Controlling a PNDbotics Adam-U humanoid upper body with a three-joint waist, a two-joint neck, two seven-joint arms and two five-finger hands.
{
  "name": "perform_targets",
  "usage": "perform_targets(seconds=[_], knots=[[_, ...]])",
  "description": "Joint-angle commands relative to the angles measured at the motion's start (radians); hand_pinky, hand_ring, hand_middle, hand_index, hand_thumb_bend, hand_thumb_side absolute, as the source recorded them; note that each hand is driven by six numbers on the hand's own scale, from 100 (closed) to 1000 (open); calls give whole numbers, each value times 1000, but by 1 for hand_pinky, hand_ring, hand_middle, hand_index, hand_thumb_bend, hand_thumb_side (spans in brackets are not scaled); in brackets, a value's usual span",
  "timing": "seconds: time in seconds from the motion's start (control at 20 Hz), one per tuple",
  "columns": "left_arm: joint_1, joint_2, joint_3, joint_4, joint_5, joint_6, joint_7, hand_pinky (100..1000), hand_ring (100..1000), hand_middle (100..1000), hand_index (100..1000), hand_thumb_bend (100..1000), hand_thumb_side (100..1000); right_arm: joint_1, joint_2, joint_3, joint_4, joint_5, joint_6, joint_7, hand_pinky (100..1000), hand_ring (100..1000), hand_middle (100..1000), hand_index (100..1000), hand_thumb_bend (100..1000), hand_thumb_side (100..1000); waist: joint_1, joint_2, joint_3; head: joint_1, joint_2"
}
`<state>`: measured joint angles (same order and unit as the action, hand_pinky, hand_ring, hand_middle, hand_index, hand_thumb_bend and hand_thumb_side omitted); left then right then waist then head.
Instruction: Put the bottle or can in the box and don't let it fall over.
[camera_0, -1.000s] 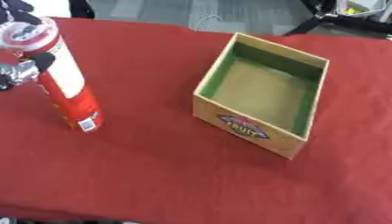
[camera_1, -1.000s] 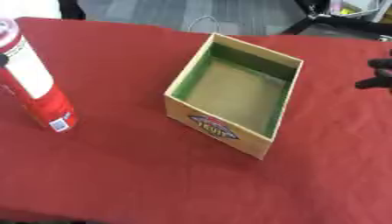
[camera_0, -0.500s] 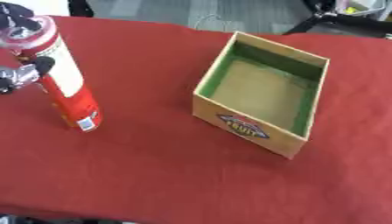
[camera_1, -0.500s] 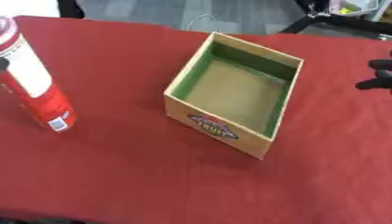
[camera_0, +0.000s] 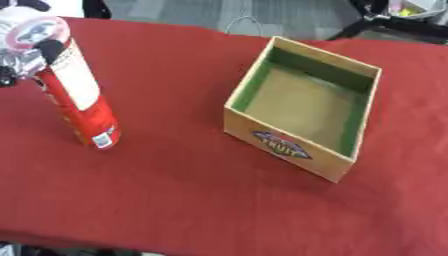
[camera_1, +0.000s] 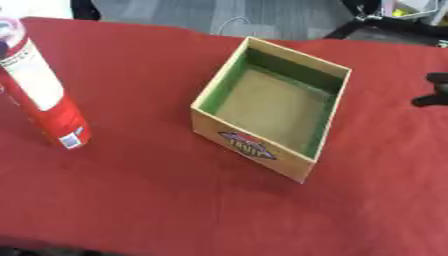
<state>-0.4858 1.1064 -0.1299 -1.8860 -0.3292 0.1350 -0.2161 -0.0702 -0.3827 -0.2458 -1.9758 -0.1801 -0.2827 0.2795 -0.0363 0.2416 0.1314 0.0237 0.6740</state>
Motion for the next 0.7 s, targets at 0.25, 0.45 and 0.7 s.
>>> perform_targets(seconds=[0.25,0.45,0.7], knots=[[-64,1,31,-10,52,7,0,1000,934,879,868,279,861,-3,-18,-8,-11,5,1,5,1000,696,796,938,100,653,9,-9,0,4,-24],[-118,-14,11,16,70,11,-29,1000,942,894,875,297,887,-6,-19,-7,-11,5,2,8,1000,696,797,938,100,652,11,-8,-1,6,-29],[-167,-32,-24,75,44,-9,-71,1000,951,903,878,327,925,-6,-20,-6,-11,3,1,11,1000,696,797,939,100,653,12,-6,-6,10,-35]])
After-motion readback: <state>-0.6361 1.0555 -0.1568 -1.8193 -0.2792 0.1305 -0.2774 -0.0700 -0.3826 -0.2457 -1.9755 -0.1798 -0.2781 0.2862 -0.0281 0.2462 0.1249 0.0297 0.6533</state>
